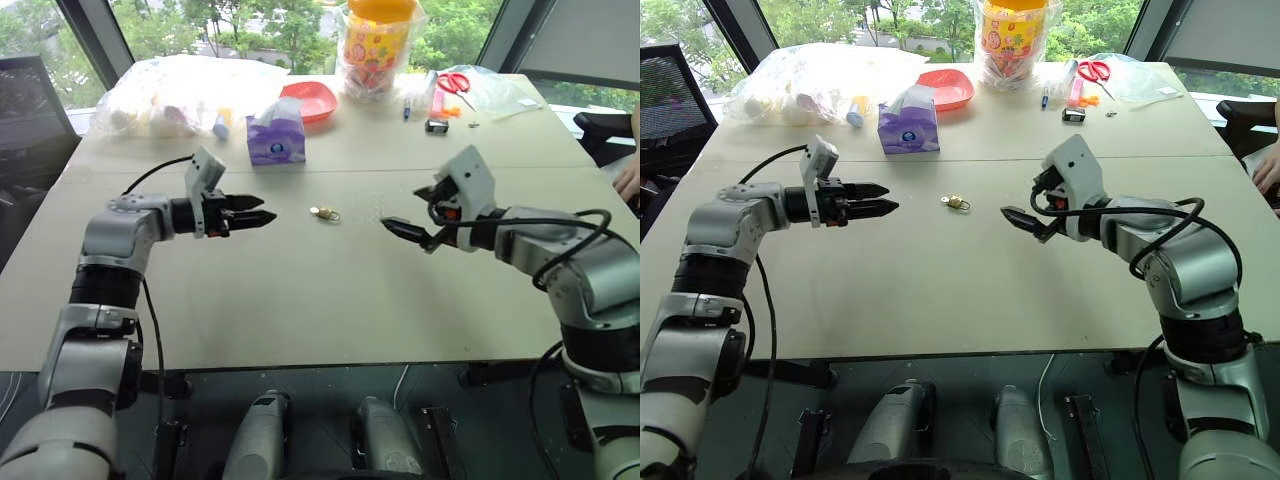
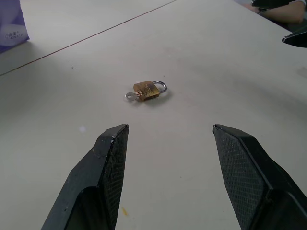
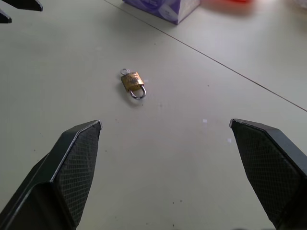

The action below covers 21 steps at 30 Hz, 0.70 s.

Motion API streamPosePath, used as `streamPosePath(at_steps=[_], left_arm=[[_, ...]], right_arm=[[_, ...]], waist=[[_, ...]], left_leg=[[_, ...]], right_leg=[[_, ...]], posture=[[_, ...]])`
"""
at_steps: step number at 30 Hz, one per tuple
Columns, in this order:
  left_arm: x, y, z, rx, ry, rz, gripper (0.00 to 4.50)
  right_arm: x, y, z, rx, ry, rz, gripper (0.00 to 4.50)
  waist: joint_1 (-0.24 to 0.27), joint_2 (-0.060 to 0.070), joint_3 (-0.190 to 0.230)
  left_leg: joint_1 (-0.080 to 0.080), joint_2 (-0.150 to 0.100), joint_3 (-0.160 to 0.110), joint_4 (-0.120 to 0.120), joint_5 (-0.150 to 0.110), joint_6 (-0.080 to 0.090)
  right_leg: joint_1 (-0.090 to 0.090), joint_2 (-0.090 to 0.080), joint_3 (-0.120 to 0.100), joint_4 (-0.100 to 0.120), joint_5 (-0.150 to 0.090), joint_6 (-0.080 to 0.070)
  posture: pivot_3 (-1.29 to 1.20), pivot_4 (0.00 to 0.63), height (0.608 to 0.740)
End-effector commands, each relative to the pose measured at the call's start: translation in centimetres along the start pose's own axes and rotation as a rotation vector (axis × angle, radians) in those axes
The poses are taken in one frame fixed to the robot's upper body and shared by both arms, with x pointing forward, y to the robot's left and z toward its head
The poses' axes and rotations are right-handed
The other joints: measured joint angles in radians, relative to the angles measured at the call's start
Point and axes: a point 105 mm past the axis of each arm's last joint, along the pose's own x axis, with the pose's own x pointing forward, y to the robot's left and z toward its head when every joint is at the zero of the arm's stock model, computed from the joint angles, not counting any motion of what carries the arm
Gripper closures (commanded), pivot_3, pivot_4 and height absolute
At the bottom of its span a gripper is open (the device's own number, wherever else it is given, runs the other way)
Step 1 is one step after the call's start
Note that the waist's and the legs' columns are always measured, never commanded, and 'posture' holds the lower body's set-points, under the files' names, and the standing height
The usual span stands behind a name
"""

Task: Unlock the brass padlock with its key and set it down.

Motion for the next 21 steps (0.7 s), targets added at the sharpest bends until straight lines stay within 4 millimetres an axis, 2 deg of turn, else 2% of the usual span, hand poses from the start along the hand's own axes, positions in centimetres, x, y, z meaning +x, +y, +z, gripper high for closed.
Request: streamPosePath(at_steps=[1, 21], left_arm=[[-0.13, 0.36, 0.98, 0.074, -0.003, 0.013, 1.59], [-0.64, 0.47, 1.66, 0.09, -0.024, 0.031, 1.59]], right_arm=[[0.04, -0.24, 1.0, -0.022, -0.024, -0.008, 0.02], [0.84, -0.46, 0.05, -0.008, 0.006, 0.003, 0.02]], waist=[[0.0, 0.0, 0.0], [-0.001, 0.0, 0.0]], left_leg=[[0.0, 0.0, 0.0, 0.0, 0.0, 0.0], [0.0, 0.0, 0.0, 0.0, 0.0, 0.0]], right_leg=[[0.0, 0.0, 0.0, 0.0, 0.0, 0.0], [0.0, 0.0, 0.0, 0.0, 0.0, 0.0]], posture=[[0.0, 0.15, 0.74], [0.0, 0.15, 0.74]])
